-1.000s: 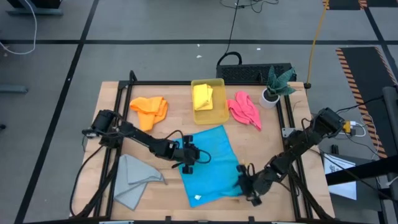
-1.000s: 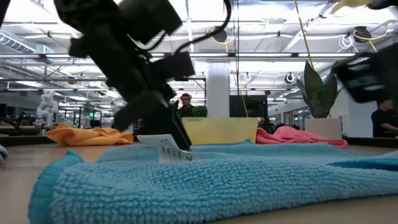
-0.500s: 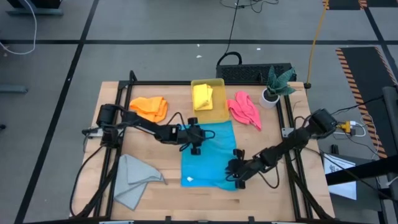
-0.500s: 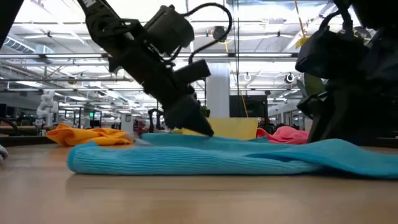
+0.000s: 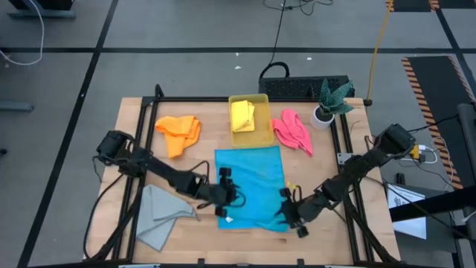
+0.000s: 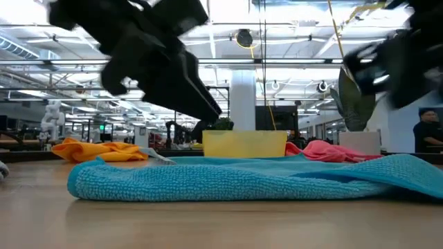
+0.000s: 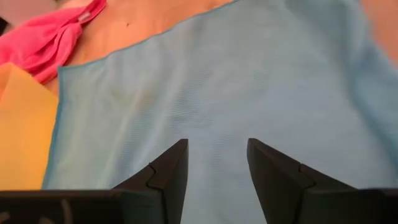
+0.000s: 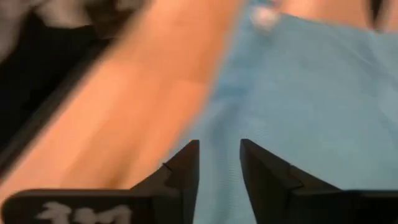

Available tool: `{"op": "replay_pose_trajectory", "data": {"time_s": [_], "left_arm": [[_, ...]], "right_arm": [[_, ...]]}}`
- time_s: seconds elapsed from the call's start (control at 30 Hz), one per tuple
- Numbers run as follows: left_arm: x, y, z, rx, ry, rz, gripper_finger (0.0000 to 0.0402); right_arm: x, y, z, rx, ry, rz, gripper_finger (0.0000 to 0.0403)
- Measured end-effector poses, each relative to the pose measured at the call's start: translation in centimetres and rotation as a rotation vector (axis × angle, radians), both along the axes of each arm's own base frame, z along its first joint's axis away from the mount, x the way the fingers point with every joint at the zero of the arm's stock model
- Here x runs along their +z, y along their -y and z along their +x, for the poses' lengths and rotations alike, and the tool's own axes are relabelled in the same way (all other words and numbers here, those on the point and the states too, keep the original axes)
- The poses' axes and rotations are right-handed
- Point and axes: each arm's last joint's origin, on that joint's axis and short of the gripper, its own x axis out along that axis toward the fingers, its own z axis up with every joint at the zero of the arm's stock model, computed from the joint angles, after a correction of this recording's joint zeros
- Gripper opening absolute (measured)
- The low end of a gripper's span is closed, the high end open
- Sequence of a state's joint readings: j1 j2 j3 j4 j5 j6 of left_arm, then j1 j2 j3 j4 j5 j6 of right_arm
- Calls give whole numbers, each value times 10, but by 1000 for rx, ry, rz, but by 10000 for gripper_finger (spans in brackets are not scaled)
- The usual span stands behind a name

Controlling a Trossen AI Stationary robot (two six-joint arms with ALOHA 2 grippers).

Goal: Fold microfiber towels
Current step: Fold the blue microfiber towel

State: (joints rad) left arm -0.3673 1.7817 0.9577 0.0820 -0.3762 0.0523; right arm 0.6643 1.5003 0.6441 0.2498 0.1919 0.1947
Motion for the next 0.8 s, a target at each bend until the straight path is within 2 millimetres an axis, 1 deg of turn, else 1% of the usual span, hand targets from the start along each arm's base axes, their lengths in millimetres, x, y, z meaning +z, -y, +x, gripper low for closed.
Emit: {"op": "replay_pose_trajectory", "data": {"time_s": [0.07, 0.2, 0.3, 0.37, 0.47, 0.63, 0.8], "left_arm": [[0, 10, -5, 18, 5, 9, 168], [-1, 23, -12, 66, 18, -3, 168], [-1, 28, -15, 76, 20, -18, 168], [-2, 31, -17, 83, 14, -33, 168], [-3, 37, -21, 87, 1, -66, 168], [-5, 52, -30, 67, -31, -172, 168], [-9, 65, -42, 112, -79, -239, 168]], "right_arm": [[1, -11, -8, 109, 15, -14, 128], [-2, -30, -26, 188, 22, -63, 144], [-10, -40, -39, 184, 37, -162, 144], [-14, -43, -43, 172, 54, -228, 140], [-24, -46, -44, 188, 72, -303, 129], [-45, -46, -38, 219, 60, -394, 111], [-48, -47, -34, 157, 130, -453, 81]]}}
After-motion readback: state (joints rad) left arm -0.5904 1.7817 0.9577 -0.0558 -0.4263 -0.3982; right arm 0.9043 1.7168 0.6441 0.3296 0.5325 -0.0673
